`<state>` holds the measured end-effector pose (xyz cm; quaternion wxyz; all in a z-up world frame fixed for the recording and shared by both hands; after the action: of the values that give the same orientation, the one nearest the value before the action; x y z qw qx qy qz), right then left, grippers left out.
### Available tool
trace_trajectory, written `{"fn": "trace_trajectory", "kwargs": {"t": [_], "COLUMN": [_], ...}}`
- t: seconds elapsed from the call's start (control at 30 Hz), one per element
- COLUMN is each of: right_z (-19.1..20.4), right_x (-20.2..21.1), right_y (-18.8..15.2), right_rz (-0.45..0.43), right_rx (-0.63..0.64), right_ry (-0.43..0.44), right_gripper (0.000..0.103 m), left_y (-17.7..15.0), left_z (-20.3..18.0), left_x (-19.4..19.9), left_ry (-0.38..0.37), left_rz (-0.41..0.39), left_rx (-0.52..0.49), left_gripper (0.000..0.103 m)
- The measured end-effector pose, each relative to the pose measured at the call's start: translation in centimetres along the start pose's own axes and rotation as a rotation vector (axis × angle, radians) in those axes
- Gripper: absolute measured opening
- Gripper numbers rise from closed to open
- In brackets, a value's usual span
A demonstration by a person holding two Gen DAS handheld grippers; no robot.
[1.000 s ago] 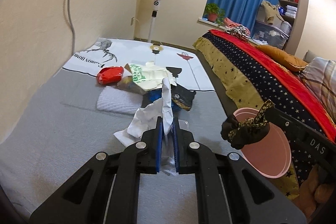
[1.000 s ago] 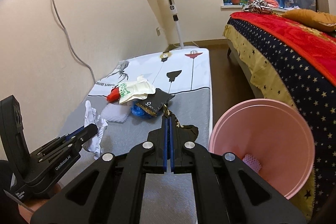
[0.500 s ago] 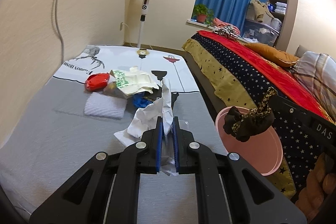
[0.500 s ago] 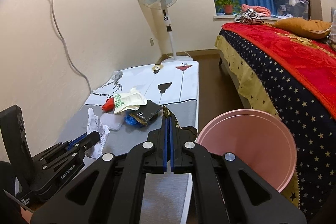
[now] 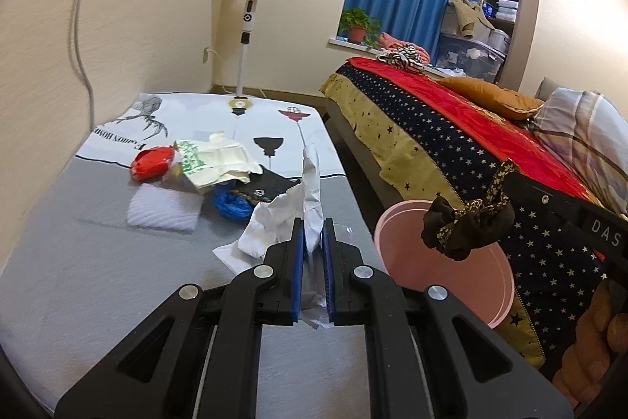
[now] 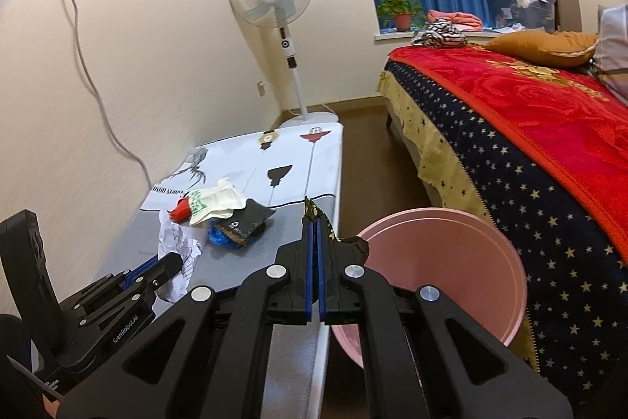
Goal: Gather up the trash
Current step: 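Carry the paper and cloth over the pink bin and open both tools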
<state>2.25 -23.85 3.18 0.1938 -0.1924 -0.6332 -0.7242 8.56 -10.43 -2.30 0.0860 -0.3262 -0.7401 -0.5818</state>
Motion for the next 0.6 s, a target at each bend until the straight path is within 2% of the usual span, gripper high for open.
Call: {"fn": "trace_trajectory", "kwargs": {"t": [0.6], "right_z": [-3.5], "right_x": [1.1], "right_y": [0.4], "right_rz": [-0.009], "right_rx": [-0.039], "right_ry": [-0.094], "right_gripper": [0.002], "left_y": [-0.2], "left_z": [-3.1], "left_x": [-1.3], "left_ry": [-0.063], "left_rz": [0.015], "left_rx": [-0.025], "left_gripper": [0.009]}}
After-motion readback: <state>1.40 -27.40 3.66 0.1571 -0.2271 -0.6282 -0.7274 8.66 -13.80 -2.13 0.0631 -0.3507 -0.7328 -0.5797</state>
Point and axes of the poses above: each gripper's, at about its wrist camera, not at the fingertips, and x roughly against the way its jaws point, z to its left, y to its top, the point moved 7 cm from there along -x, roughly the way its jaws point, and after that the axes turned 8 degrees about x, right-handed, at the moved point
